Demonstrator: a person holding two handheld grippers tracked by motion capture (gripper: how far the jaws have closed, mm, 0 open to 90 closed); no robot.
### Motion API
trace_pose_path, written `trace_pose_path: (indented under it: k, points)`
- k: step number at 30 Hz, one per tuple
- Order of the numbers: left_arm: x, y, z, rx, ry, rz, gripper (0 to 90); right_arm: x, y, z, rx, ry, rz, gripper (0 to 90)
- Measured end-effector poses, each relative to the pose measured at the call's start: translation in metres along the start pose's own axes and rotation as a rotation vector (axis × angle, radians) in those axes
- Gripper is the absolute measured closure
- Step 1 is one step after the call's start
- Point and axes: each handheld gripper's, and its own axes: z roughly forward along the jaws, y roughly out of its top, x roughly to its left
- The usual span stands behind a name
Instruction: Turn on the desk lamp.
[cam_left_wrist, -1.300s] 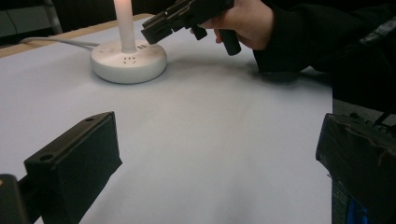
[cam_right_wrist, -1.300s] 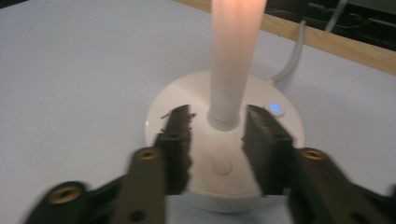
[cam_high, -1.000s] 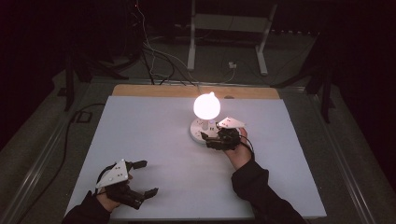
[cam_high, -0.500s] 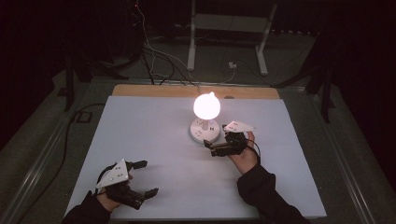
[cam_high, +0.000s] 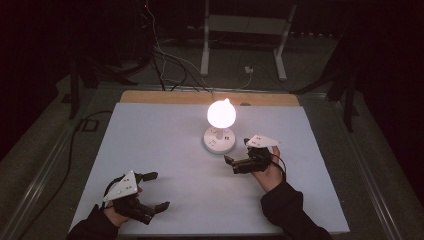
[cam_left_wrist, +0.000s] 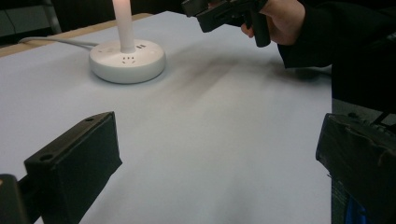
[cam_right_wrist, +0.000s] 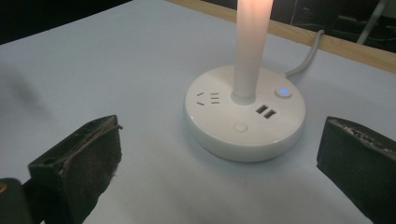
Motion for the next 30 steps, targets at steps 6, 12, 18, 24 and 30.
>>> trace_pose_path:
  k: [6, 12, 18, 24, 30]
  points:
    - [0.0, 0.0, 0.0, -0.004, -0.001, -0.001, 0.2, 0.003, -0.004, -0.007, 0.004, 0.014, -0.006, 0.0]
    - [0.0, 0.0, 0.0, -0.002, 0.0, 0.0, 0.2, 0.002, -0.013, -0.018, 0.009, 0.012, -0.007, 0.0]
    - [0.0, 0.0, 0.0, 0.0, 0.0, -0.001, 0.2, -0.001, -0.022, -0.031, 0.023, 0.007, 0.002, 0.0]
    - [0.0, 0.0, 0.0, -0.001, 0.001, 0.001, 0.2, -0.002, -0.031, -0.045, 0.032, -0.004, 0.011, 0.0]
    - [0.0, 0.0, 0.0, -0.001, 0.001, 0.0, 0.2, -0.005, -0.042, -0.06, 0.037, -0.02, 0.029, 0.0]
